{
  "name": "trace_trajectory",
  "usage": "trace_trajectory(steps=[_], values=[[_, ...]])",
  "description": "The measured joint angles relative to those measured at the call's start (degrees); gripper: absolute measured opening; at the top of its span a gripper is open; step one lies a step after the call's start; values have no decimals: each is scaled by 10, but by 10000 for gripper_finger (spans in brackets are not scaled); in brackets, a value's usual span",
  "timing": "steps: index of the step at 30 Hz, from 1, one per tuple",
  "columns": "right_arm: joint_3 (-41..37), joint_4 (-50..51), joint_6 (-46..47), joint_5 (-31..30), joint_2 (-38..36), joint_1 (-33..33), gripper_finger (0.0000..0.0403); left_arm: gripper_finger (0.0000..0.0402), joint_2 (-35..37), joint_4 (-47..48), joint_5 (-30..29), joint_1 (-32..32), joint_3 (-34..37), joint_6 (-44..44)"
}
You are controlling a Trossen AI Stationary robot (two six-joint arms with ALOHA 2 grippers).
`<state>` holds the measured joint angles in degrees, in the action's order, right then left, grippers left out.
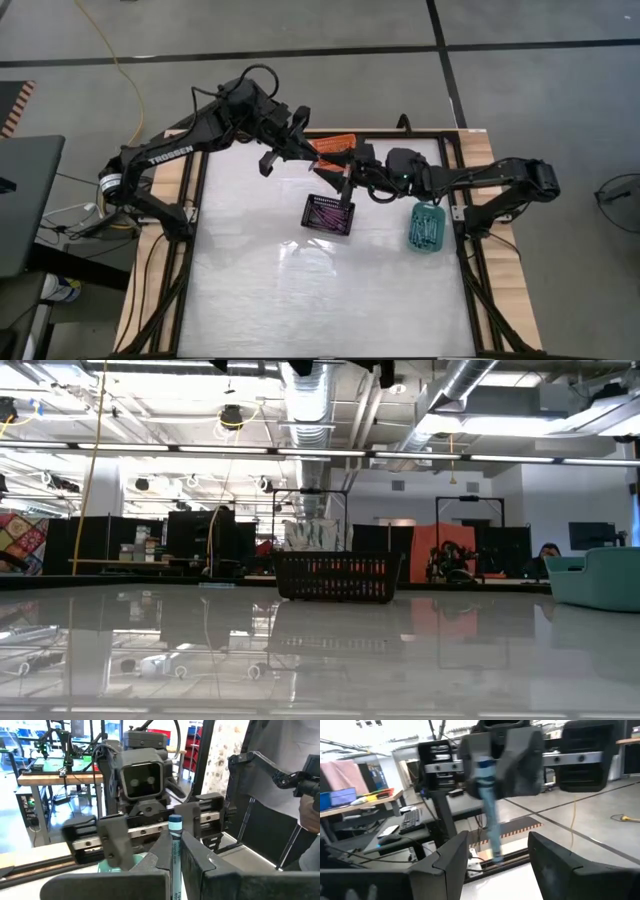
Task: Sort crayons
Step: Put the blue green crayon into the green bin
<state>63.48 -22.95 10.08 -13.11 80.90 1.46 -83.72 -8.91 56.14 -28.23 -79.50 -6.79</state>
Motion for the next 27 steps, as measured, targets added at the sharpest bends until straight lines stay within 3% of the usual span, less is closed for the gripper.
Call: trace_trajectory(steps=[15,27], values=[[0,-18,21,2,0,-13,207,0,0,3,-18,28,0,26],[0,-14,21,10,0,-15,103,0,0,3,-56,46,0,45]])
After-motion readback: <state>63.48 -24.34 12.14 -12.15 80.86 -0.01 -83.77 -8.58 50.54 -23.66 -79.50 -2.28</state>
